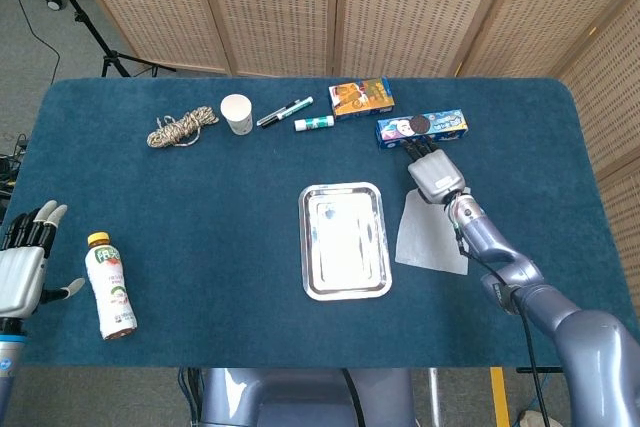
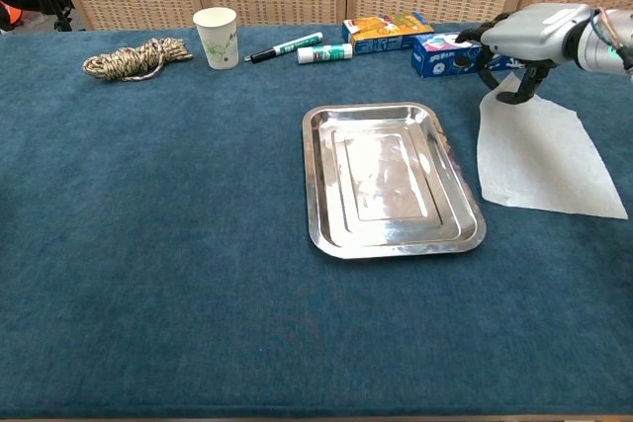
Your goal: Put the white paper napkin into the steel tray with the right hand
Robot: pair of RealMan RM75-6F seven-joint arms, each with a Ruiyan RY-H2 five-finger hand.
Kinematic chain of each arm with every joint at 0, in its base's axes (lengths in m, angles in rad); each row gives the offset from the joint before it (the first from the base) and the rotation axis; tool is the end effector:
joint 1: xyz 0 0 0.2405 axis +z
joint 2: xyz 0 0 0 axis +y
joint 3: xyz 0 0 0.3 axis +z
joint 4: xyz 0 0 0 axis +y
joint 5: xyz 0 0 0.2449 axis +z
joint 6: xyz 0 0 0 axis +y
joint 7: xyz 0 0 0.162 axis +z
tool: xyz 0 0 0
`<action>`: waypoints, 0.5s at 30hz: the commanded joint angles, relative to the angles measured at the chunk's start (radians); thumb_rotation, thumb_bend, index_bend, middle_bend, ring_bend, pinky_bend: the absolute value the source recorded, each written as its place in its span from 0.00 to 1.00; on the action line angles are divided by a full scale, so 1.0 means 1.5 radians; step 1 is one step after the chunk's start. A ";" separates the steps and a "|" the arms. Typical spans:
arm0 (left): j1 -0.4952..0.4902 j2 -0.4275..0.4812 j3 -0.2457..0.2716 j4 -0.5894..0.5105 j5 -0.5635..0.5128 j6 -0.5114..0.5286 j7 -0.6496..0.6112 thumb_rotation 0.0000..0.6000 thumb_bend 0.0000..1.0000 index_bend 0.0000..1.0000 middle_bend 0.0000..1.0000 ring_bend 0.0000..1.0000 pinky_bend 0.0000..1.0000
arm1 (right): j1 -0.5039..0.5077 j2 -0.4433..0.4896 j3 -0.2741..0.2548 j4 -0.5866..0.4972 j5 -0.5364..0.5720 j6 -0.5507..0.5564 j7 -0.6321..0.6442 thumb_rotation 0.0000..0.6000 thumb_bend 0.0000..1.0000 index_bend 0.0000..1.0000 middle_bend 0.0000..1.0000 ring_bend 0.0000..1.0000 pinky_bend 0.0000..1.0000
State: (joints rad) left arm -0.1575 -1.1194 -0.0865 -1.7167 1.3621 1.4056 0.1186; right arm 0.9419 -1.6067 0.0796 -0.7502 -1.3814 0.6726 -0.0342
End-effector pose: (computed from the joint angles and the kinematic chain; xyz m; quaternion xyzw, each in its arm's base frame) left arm -0.3441 0.2363 0.1354 -0.5849 -0.4095 -0.3713 0.5935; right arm -0.2436 -0.5352 -0.0112 0.8132 -0.2215 0.2238 0.4895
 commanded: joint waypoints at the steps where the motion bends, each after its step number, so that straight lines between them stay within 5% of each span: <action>1: 0.002 0.005 0.004 -0.002 0.011 0.003 -0.010 1.00 0.00 0.00 0.00 0.00 0.00 | -0.009 0.065 0.018 -0.092 -0.006 0.051 -0.020 1.00 0.67 0.61 0.01 0.00 0.00; 15: 0.017 0.039 0.019 -0.006 0.063 0.026 -0.091 1.00 0.00 0.00 0.00 0.00 0.00 | 0.012 0.210 0.103 -0.468 0.130 0.093 -0.281 1.00 0.67 0.62 0.01 0.00 0.00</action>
State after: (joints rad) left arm -0.1349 -1.0676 -0.0602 -1.7256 1.4473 1.4386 -0.0055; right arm 0.9470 -1.3357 0.2020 -1.3601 -1.2533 0.7936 -0.3582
